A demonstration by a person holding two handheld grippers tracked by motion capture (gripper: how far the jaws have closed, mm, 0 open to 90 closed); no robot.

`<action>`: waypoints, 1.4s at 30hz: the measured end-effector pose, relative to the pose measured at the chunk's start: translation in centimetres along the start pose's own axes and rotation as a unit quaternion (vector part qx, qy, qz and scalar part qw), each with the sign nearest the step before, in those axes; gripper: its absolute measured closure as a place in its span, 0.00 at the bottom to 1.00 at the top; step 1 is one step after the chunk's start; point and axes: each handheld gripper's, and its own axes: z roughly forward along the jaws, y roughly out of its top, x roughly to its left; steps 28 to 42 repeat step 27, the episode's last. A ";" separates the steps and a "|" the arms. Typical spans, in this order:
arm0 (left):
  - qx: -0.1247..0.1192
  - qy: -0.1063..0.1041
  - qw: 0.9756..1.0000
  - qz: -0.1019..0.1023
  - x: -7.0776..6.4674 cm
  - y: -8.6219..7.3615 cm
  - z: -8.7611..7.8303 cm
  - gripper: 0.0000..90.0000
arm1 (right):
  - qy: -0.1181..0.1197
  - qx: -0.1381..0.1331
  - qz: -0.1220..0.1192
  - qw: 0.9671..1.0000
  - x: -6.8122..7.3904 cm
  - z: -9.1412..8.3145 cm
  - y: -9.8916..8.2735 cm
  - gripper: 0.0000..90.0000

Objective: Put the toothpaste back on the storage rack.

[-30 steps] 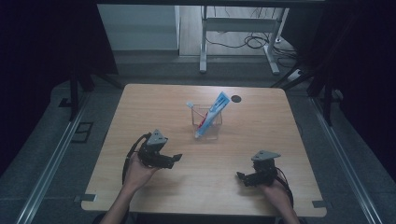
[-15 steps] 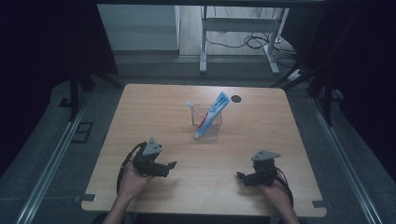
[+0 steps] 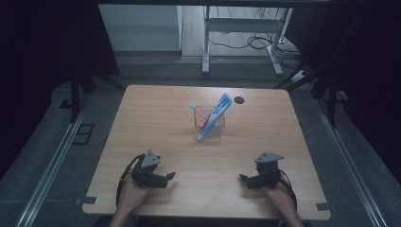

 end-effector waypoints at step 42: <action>0.041 -0.008 0.999 0.007 -0.9 -1.2 2.0 0.15 | -0.001 -0.001 0.002 1.000 0.0 0.0 0.0 0.00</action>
